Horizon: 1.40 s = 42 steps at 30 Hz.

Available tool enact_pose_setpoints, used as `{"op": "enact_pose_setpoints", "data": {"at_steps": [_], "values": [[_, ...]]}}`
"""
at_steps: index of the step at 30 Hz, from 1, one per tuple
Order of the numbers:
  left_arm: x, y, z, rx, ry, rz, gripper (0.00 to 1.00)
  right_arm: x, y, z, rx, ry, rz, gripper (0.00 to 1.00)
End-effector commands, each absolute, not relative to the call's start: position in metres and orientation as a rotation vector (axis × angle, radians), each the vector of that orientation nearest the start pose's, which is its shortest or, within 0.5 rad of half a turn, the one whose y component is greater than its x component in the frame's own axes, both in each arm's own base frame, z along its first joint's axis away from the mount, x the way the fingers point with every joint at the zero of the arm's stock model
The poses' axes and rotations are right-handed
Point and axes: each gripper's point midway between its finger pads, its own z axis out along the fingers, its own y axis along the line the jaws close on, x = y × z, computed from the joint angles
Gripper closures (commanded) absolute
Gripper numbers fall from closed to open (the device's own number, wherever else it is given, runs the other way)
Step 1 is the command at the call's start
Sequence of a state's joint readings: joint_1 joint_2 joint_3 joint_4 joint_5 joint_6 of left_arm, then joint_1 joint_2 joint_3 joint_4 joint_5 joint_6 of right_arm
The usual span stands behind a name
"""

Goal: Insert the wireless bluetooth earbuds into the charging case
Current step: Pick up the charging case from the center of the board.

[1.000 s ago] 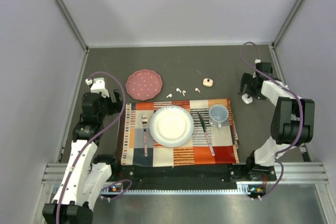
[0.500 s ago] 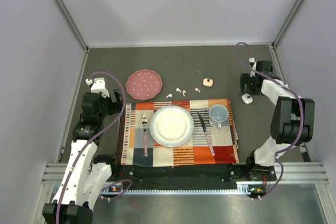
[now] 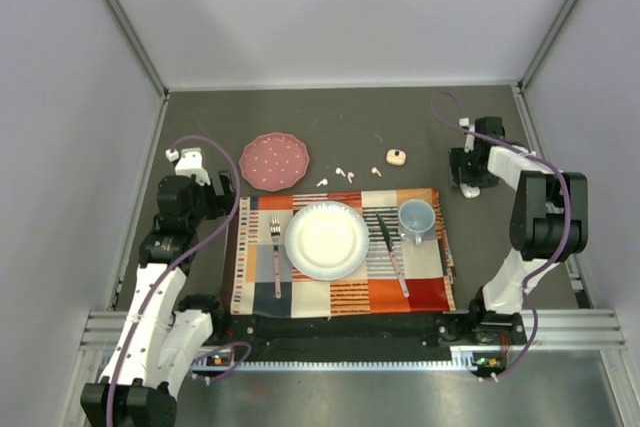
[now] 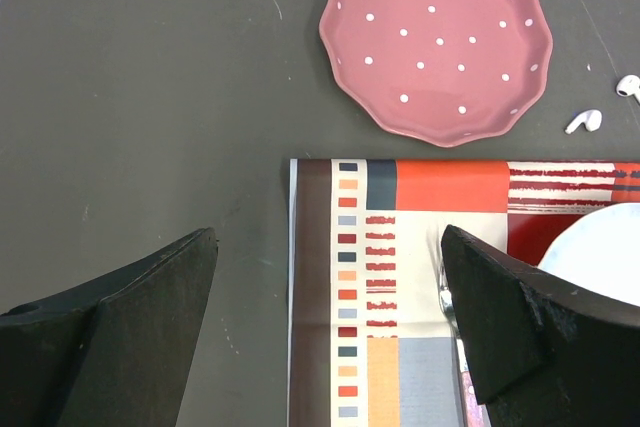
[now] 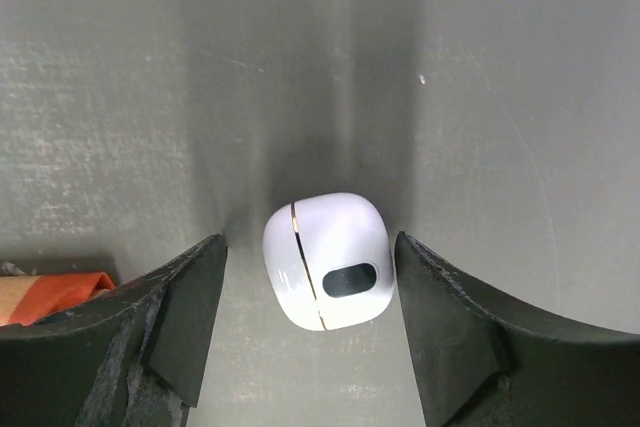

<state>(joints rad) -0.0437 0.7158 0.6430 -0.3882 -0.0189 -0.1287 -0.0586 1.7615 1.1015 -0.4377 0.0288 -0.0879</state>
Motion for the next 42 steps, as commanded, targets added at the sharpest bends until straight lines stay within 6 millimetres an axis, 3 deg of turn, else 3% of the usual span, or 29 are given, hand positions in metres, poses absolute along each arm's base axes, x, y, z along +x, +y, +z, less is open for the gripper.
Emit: {"op": "enact_pose_setpoints", "data": {"at_steps": [1, 8, 13, 19, 22, 27, 39, 42], "values": [[0.281, -0.016, 0.190, -0.095, 1.989, -0.106, 0.01, 0.386, -0.041, 0.039, -0.036, 2.665, -0.178, 0.32], [0.281, -0.017, 0.189, -0.096, 1.990, -0.109, 0.01, 0.383, -0.050, 0.039, 0.051, 2.674, -0.248, 0.48], [0.281, -0.016, 0.190, -0.099, 1.990, -0.109, 0.01, 0.383, -0.038, 0.035, 0.090, 2.679, -0.158, 0.47], [0.281, -0.016, 0.189, -0.103, 1.992, -0.112, 0.01, 0.383, -0.040, 0.032, 0.183, 2.678, -0.176, 0.47], [0.281, -0.017, 0.190, -0.102, 1.989, -0.113, 0.01, 0.383, -0.039, 0.031, 0.220, 2.677, -0.170, 0.40], [0.281, -0.017, 0.191, -0.101, 1.987, -0.114, 0.01, 0.383, -0.039, 0.029, 0.263, 2.674, -0.169, 0.39], [0.279, -0.015, 0.189, -0.095, 2.010, -0.100, 0.01, 0.382, -0.041, 0.023, 0.326, 2.678, -0.169, 0.46], [0.279, -0.016, 0.189, -0.094, 2.010, -0.102, 0.01, 0.383, -0.043, 0.023, 0.381, 2.671, -0.144, 0.41]]}}
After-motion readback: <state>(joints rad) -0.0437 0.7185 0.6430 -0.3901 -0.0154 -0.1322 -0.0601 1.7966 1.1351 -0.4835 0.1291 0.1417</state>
